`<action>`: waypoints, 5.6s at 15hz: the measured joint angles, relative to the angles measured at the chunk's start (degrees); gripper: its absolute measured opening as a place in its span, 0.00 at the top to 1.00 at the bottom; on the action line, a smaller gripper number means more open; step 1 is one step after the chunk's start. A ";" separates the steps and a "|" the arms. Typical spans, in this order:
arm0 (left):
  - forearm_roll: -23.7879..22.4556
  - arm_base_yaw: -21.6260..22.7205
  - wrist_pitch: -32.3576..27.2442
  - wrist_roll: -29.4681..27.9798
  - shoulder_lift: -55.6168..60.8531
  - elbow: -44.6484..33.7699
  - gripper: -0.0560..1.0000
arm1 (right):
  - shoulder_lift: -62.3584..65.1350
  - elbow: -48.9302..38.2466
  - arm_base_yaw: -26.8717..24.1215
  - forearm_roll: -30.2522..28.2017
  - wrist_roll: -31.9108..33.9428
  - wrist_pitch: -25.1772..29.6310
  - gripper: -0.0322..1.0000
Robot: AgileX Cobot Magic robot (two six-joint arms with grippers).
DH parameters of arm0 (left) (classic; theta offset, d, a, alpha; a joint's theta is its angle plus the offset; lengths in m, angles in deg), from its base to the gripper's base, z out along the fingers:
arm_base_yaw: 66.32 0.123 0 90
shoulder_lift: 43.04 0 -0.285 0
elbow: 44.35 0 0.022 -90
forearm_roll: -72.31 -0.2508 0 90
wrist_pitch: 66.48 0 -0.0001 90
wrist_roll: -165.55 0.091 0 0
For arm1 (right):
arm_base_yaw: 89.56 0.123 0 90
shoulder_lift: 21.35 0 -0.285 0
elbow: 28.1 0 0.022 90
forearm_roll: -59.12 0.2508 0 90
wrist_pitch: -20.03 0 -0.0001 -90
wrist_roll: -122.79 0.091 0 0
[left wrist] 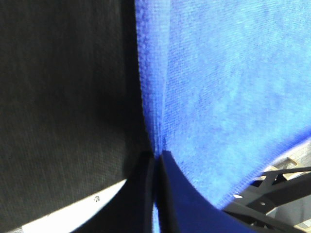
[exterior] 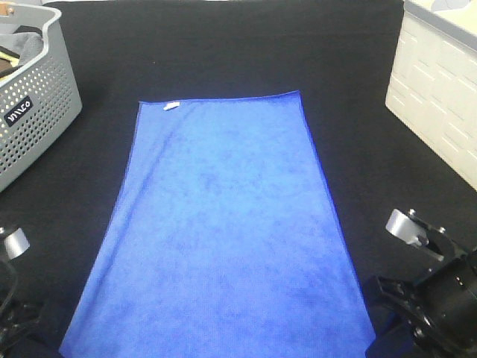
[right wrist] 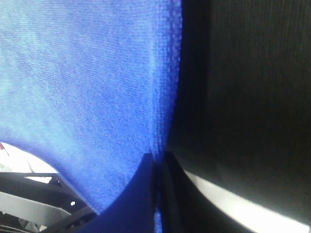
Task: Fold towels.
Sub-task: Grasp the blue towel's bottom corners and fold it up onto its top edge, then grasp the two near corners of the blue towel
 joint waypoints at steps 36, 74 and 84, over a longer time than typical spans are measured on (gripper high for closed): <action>-21.60 1.72 15.13 -19.65 -52.02 92.99 0.93 | -61.42 113.90 -3.21 -22.00 16.67 5.67 0.96; -14.32 1.66 -0.97 -21.26 -38.22 61.94 0.25 | -41.08 72.65 -3.21 -18.62 17.53 13.35 0.26; -16.96 0.17 -1.89 -22.29 -39.13 61.94 0.91 | -42.80 72.65 -3.21 -14.55 17.82 13.98 0.97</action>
